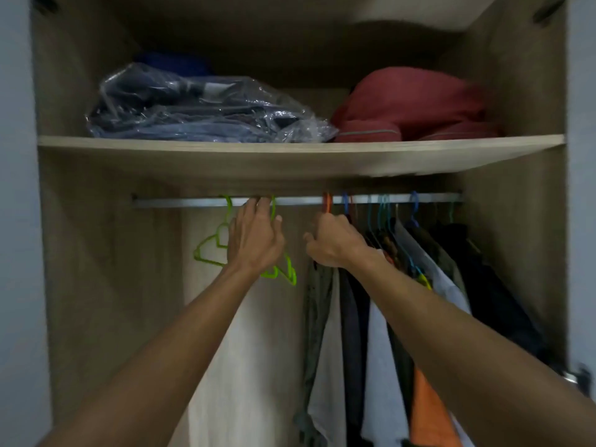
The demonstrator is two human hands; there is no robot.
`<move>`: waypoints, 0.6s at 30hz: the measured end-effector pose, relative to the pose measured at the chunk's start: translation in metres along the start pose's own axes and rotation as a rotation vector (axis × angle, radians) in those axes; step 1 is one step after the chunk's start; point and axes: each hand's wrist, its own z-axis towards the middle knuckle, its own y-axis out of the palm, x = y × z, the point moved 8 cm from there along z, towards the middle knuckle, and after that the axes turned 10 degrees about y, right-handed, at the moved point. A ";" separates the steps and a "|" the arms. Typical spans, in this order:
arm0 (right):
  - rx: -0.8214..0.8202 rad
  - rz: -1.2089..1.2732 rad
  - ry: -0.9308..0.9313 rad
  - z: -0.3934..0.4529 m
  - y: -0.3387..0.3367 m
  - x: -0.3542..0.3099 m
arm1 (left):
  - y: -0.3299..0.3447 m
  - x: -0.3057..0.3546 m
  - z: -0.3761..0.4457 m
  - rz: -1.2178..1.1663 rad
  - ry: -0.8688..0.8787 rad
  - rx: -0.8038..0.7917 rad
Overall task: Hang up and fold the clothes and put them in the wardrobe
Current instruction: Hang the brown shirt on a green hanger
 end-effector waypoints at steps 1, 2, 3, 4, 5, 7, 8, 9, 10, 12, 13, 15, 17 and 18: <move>-0.025 0.007 -0.001 0.013 0.009 -0.006 | 0.005 -0.013 0.011 0.041 -0.014 -0.033; -0.051 0.021 -0.011 0.029 0.019 -0.013 | 0.013 -0.028 0.023 0.077 -0.029 -0.061; -0.078 0.034 -0.025 0.045 0.029 -0.019 | 0.021 -0.043 0.037 0.111 -0.049 -0.080; -0.107 0.041 -0.038 0.059 0.039 -0.025 | 0.027 -0.055 0.049 0.149 -0.064 -0.098; -0.136 0.045 -0.053 0.074 0.049 -0.031 | 0.035 -0.067 0.062 0.194 -0.061 -0.122; -0.175 0.055 -0.061 0.088 0.063 -0.040 | 0.048 -0.084 0.079 0.248 -0.042 -0.201; -0.182 0.076 -0.063 0.098 0.070 -0.043 | 0.059 -0.095 0.088 0.254 -0.047 -0.238; -0.193 0.097 -0.060 0.107 0.077 -0.045 | 0.070 -0.105 0.096 0.266 -0.043 -0.277; -0.212 0.120 -0.060 0.115 0.084 -0.047 | 0.080 -0.113 0.103 0.291 -0.032 -0.321; -0.269 0.151 -0.058 0.124 0.096 -0.050 | 0.096 -0.123 0.110 0.347 -0.004 -0.417; -0.291 0.167 -0.062 0.127 0.101 -0.052 | 0.103 -0.126 0.113 0.371 0.009 -0.447; -0.310 0.201 -0.065 0.131 0.108 -0.055 | 0.109 -0.131 0.119 0.393 0.025 -0.448; -0.318 0.234 -0.077 0.135 0.113 -0.057 | 0.112 -0.136 0.125 0.416 0.038 -0.436; -0.314 0.239 -0.084 0.138 0.114 -0.057 | 0.115 -0.140 0.128 0.450 0.053 -0.442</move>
